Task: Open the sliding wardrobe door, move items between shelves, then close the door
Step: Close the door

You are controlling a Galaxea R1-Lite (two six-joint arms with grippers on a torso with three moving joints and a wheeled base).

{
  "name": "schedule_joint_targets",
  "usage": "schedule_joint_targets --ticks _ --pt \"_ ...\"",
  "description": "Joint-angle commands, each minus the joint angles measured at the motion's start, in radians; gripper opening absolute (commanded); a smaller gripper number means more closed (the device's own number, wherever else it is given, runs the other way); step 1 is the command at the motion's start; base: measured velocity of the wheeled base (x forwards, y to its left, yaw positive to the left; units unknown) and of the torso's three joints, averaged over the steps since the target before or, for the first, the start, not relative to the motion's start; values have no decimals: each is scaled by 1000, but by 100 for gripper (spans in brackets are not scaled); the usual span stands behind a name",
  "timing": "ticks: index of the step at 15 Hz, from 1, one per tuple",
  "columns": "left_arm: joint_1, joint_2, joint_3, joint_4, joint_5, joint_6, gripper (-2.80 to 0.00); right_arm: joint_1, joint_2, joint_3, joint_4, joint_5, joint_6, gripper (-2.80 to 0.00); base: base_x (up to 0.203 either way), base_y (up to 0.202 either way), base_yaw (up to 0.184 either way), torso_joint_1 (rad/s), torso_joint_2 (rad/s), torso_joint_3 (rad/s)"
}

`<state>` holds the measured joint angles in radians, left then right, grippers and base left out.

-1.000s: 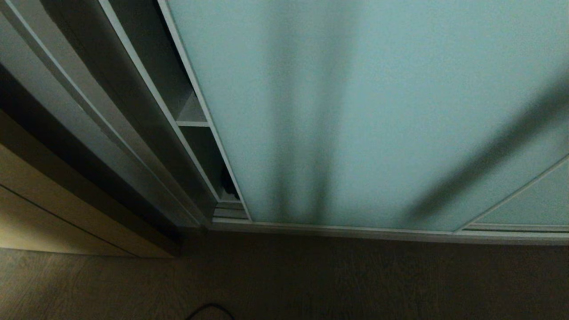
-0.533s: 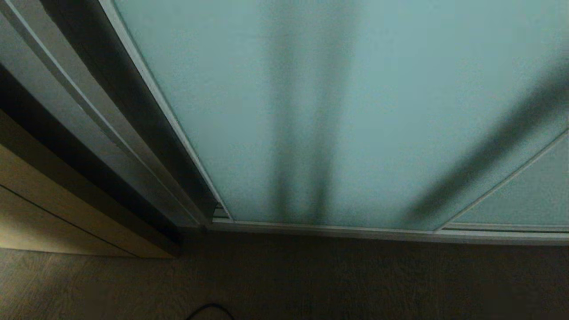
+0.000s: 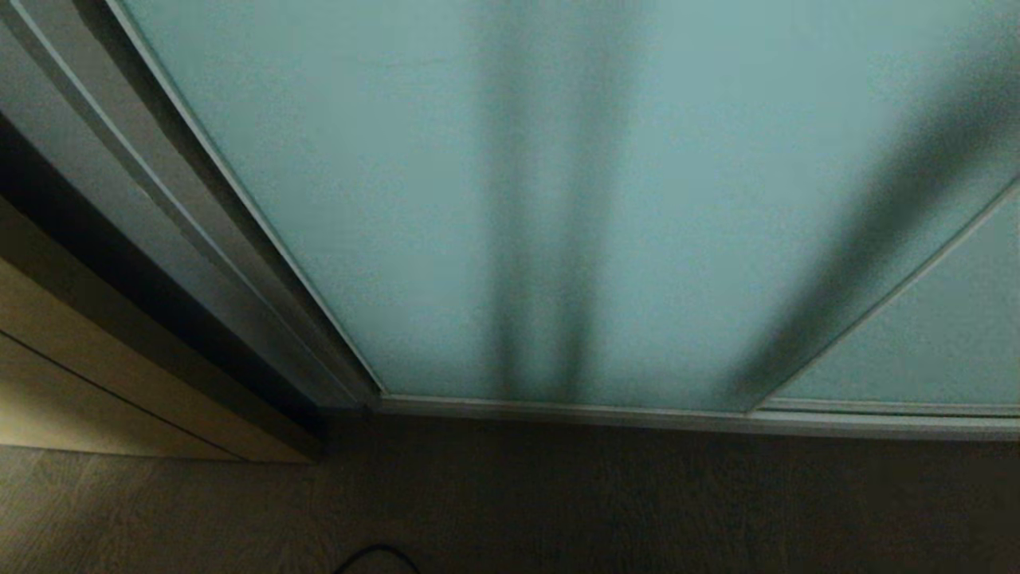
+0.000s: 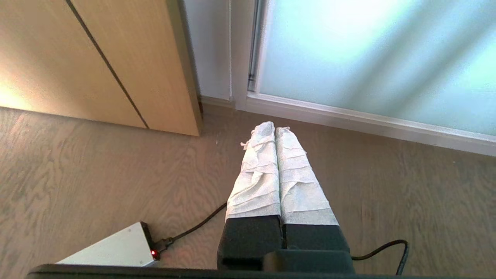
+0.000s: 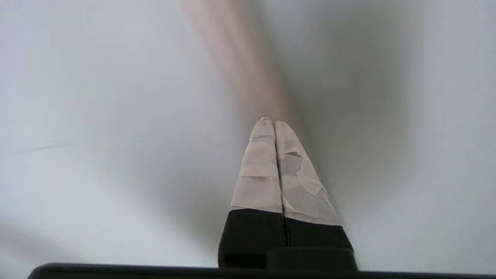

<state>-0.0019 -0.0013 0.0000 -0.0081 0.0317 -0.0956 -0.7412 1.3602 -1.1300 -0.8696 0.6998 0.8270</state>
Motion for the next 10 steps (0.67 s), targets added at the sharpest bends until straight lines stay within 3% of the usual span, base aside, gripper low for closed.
schedule_joint_targets --ticks 1,4,8,10 --pt "0 1 2 0 1 -1 -280 42 -140 14 7 3 -9 -280 0 0 0 0 0 0" --pt "0 1 2 -1 1 -1 -280 107 -310 68 13 4 -64 -280 0 0 0 0 0 0" --pt "0 1 2 -1 1 -1 -280 251 -529 134 15 5 -96 -280 0 0 0 0 0 0" --pt "-1 1 2 0 1 -1 -280 340 -646 211 49 7 -171 -280 0 0 0 0 0 0"
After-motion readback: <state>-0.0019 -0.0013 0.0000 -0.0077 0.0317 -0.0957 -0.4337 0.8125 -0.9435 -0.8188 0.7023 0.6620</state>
